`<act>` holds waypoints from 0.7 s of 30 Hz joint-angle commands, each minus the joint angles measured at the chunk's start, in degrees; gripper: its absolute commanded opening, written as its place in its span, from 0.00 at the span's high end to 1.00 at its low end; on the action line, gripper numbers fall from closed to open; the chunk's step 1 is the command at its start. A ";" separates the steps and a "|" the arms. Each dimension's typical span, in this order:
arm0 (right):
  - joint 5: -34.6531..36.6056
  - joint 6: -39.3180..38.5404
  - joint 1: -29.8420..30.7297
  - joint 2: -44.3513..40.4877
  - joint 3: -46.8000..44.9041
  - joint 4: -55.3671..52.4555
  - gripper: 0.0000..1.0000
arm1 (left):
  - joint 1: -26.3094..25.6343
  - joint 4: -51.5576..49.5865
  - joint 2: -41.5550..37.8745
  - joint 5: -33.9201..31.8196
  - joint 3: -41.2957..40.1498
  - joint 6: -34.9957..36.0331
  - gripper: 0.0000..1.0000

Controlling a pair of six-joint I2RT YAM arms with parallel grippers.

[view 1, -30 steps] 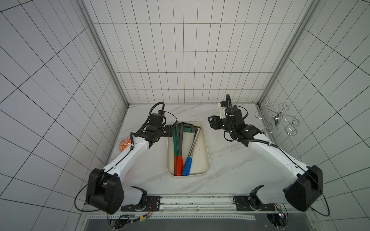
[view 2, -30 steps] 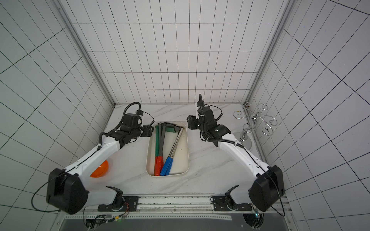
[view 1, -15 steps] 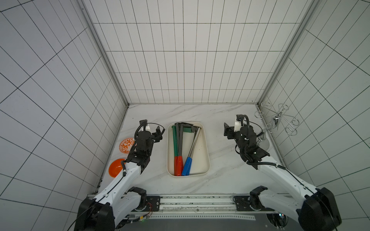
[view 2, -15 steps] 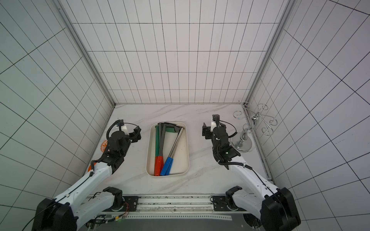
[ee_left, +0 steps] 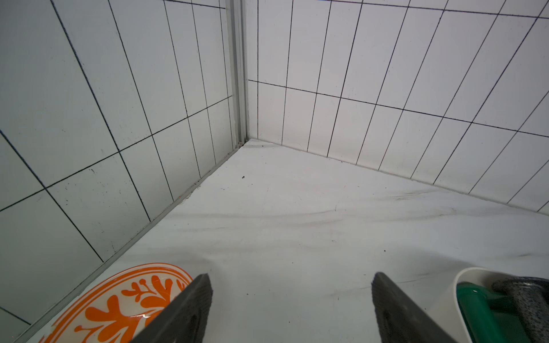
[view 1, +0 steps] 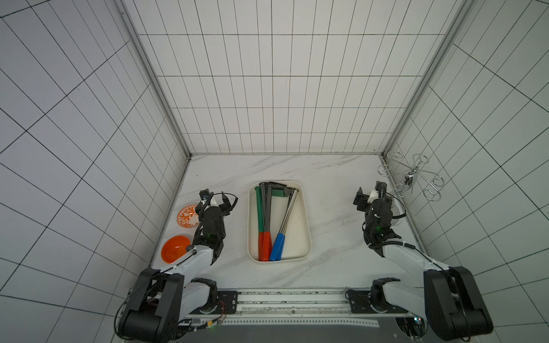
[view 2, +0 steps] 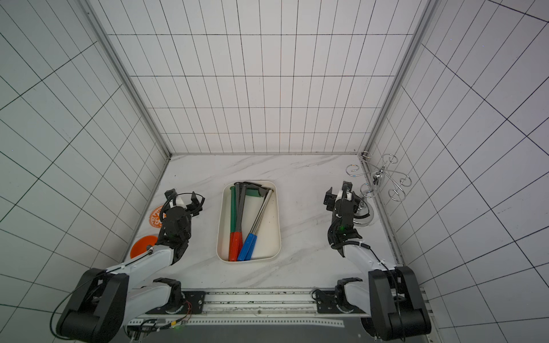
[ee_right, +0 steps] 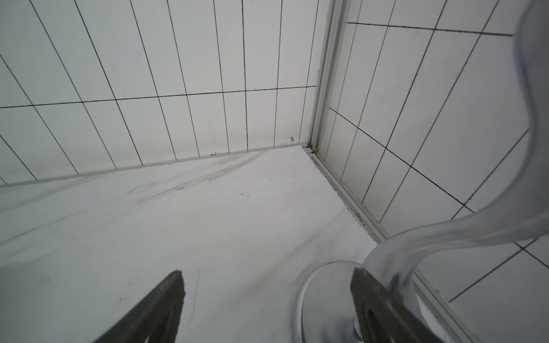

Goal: Put the small hoe into the storage box
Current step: Reset both arms

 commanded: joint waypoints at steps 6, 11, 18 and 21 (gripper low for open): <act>-2.83 0.15 -4.36 5.95 -8.60 18.36 0.12 | 1.91 12.78 7.29 -0.03 -1.44 3.78 0.14; -6.61 -0.25 -6.27 9.60 -9.13 24.92 0.12 | 3.63 18.72 12.36 1.56 -1.89 3.78 0.15; -10.27 -0.35 -7.23 15.97 -9.43 32.02 0.12 | 5.10 25.64 17.66 7.58 -2.98 4.70 0.15; -11.74 -0.81 -7.27 17.46 -9.16 32.81 0.12 | 5.17 29.90 21.18 9.10 -3.11 5.50 0.15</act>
